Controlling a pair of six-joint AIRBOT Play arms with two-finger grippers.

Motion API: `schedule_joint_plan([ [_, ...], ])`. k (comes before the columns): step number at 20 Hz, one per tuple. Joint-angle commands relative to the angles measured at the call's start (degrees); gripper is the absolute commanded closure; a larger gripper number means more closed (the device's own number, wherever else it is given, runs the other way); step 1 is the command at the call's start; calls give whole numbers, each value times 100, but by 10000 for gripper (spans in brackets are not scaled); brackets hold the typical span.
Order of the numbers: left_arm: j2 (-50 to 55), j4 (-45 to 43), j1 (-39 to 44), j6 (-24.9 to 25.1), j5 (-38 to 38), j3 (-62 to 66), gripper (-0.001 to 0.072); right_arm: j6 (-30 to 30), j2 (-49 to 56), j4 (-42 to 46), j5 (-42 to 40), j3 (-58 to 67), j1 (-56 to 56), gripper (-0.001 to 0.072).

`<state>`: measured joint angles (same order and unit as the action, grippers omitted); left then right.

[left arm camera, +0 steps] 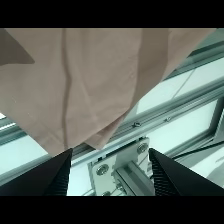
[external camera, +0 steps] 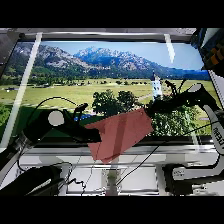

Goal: Fold the clothes and pants, and hang the long-sleeved shirts on hangers.

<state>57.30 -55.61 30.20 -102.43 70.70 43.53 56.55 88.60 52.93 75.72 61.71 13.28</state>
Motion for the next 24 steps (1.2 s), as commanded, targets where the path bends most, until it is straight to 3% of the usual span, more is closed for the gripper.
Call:
schedule_joint_plan([
  [1,-4,-4,-20,2,-118,-2,153,-411,162,11,37,17,-133,120],
  [7,-4,28,-20,0,-260,-2,153,-651,487,649,-177,20,-833,120],
  [15,-2,35,-20,2,-286,-2,153,-782,778,490,170,11,-1161,126],
  [16,-2,31,-20,2,-326,-2,153,-789,778,446,153,13,-1257,163],
  [20,-4,15,-20,4,-776,-2,153,-785,776,157,37,15,-1663,165],
  [21,-4,13,-22,37,-914,-2,153,-785,774,142,11,22,-1757,265],
  [23,-4,13,-52,420,-1191,-2,153,-780,756,98,17,26,-1875,636],
  [24,-4,15,-98,636,-1327,0,154,-774,743,20,22,26,-1880,691],
])
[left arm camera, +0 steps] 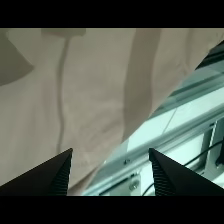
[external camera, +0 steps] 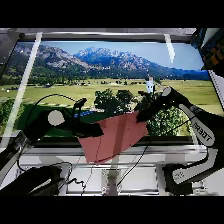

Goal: Fold the clothes and pants, and hang the long-sleeved shirts on hangers.

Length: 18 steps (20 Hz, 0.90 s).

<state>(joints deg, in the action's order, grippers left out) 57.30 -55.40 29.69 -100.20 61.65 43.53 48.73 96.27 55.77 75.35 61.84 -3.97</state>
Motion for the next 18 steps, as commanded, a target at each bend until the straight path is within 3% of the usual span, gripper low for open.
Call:
schedule_joint_plan([
  [1,-7,-7,-127,658,-562,2,155,17,-55,-321,59,17,-151,691],
  [3,-20,-7,-374,1228,-704,90,166,188,-131,-293,142,140,-127,691],
  [4,-22,-7,-553,1513,-702,197,248,317,-173,-280,199,275,-109,691],
  [6,-33,-4,-1003,1996,-702,518,531,671,-302,-289,179,647,-9,691],
  [7,-44,-7,-1268,2197,-702,719,625,839,-387,-289,127,872,94,691],
  [8,-70,-7,-1550,2356,-702,918,658,994,-476,-286,48,1080,216,691],
  [14,-448,-17,-3296,2616,-704,1434,658,2210,-916,-275,-525,2057,1600,691],
  [17,-610,-116,-4076,3672,-723,1436,692,2881,-1163,-116,-896,2096,2557,691],
  [18,-629,-188,-4280,3766,-750,1436,692,3132,-1261,11,-994,2096,2894,691],
])
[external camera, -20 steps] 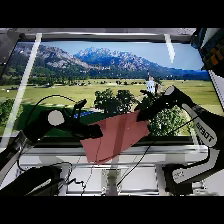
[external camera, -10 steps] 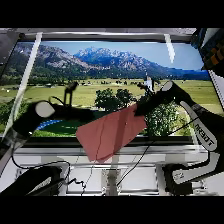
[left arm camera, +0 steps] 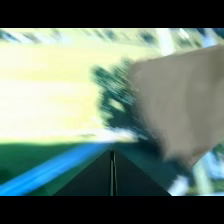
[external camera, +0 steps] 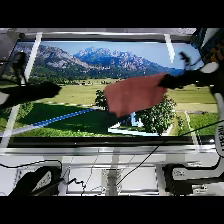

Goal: Fold the clothes and pants, and hang the long-sleeved shirts on hangers.

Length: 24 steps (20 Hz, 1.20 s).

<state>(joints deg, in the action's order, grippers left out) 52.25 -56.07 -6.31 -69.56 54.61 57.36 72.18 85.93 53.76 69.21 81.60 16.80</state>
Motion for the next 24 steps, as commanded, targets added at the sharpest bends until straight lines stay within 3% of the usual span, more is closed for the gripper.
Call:
schedule_joint_plan([
  [1,-127,-186,-831,702,-66,52,692,1016,-328,317,-461,118,1121,691],
  [6,-122,-457,-1058,702,-415,48,692,2708,-979,1456,-780,101,2319,692],
  [10,-122,-455,-1058,702,-470,46,692,4625,-1526,3663,-492,-170,2603,692],
  [12,-122,-457,-1058,702,-472,46,692,5252,-1626,4365,-26,-328,2634,692],
  [14,-122,-457,-1058,702,-472,46,692,5567,-1628,4631,531,-516,2640,692],
  [17,-122,-457,-1058,702,-472,46,692,6732,-1628,4970,1126,-815,2640,691],
  [19,-122,-457,-1058,702,-472,46,692,6951,-1624,4975,1172,-940,2640,690],
  [20,-122,-457,-1058,702,-472,46,691,6951,-1615,4975,1152,-962,2640,652],
  [21,-122,-457,-1058,702,-470,46,692,6946,-1611,4977,1110,-973,2640,498],
  [23,-122,-457,-1058,702,-472,46,692,6942,-1611,4977,1027,-970,2640,5],
  [24,-122,-455,-1058,702,-472,46,691,6922,-1611,4979,1010,-970,2640,16],
])
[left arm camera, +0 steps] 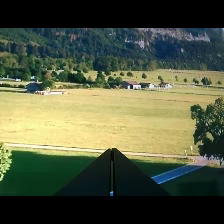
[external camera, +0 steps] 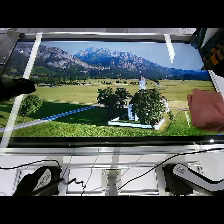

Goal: Fold the clothes and pants, and hang the long-sleeved shirts on hangers.

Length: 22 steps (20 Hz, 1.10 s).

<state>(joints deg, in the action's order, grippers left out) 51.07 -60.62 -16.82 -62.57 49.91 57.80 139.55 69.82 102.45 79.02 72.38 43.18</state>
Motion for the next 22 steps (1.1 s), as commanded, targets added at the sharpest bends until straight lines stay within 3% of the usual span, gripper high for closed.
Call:
schedule_joint_plan([
  [1,-4,2,-7,0,-2,2,692,181,0,107,31,-48,2,15],
  [3,-4,0,-7,0,-2,2,692,37,0,70,-28,-48,-2,23],
  [8,-4,0,-7,0,0,2,691,-2865,0,-721,-887,-48,-190,25],
  [9,-4,0,-7,0,0,2,691,-3281,0,-901,-1001,-48,-345,64],
  [11,-4,0,-7,0,0,2,691,-3606,0,-990,-1167,-48,-785,391],
  [12,-4,0,-7,0,-2,2,691,-3689,0,-999,-1233,-48,-1040,495],
  [15,-4,0,-7,0,0,2,691,-4236,0,-981,-1270,-48,-2004,692],
  [18,-4,0,-7,0,-2,2,692,-4964,22,-671,-1246,-52,-3042,691],
  [22,-4,0,-7,0,0,2,691,-4964,144,-483,-1331,-52,-3797,691],
])
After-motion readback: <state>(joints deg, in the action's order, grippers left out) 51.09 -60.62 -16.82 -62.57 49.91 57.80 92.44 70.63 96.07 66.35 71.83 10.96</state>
